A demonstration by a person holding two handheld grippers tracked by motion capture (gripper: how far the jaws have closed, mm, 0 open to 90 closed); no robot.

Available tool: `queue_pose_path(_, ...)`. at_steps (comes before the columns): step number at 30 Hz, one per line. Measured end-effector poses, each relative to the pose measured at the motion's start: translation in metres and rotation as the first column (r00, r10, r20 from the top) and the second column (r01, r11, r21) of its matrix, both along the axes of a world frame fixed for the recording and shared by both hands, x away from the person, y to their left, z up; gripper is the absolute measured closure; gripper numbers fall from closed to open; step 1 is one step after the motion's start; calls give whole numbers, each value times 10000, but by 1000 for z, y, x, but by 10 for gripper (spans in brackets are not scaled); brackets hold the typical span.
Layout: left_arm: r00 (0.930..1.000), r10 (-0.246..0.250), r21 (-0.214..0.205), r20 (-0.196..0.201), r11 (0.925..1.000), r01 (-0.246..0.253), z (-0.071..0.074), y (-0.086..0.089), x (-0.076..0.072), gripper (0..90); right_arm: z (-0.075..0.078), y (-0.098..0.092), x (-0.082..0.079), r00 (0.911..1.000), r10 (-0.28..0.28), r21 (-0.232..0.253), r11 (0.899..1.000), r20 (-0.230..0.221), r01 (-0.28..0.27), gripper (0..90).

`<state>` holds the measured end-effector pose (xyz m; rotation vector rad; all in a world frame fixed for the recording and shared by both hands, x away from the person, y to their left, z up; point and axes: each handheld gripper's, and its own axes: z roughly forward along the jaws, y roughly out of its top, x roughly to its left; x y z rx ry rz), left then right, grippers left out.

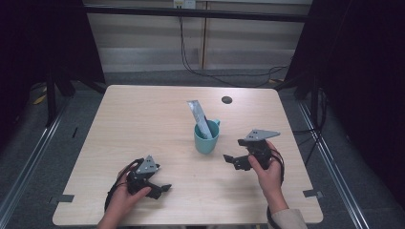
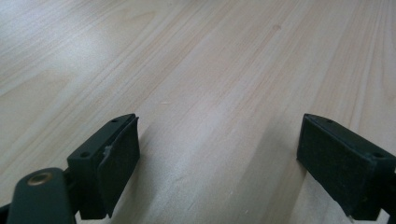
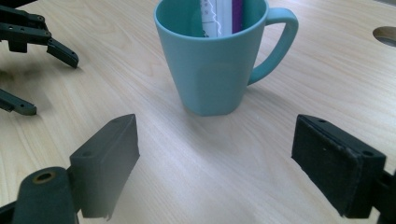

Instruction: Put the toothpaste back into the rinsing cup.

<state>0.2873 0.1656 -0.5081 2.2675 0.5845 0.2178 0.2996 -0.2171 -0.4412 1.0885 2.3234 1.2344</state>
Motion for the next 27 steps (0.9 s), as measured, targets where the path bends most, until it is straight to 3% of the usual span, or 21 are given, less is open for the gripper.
queue_pose_path(6, 10000, 0, -8, 3, 10000, 0, 0, 0, 0, 128, -2, -7, -6, 9999, -111, -290, 9995, 73, 113, 146)
queue_pose_path(18, 10000, 1, -6, -5, 10000, -1, 0, 0, 0, 129, -12, -25, -20, 9994, -352, -54, 9994, -26, 351, 145)
queue_pose_path(27, 10000, 9, 10, -8, 10000, -9, 0, 0, 0, 129, -24, -37, -31, 9994, -320, -206, 9993, -139, 317, 146)
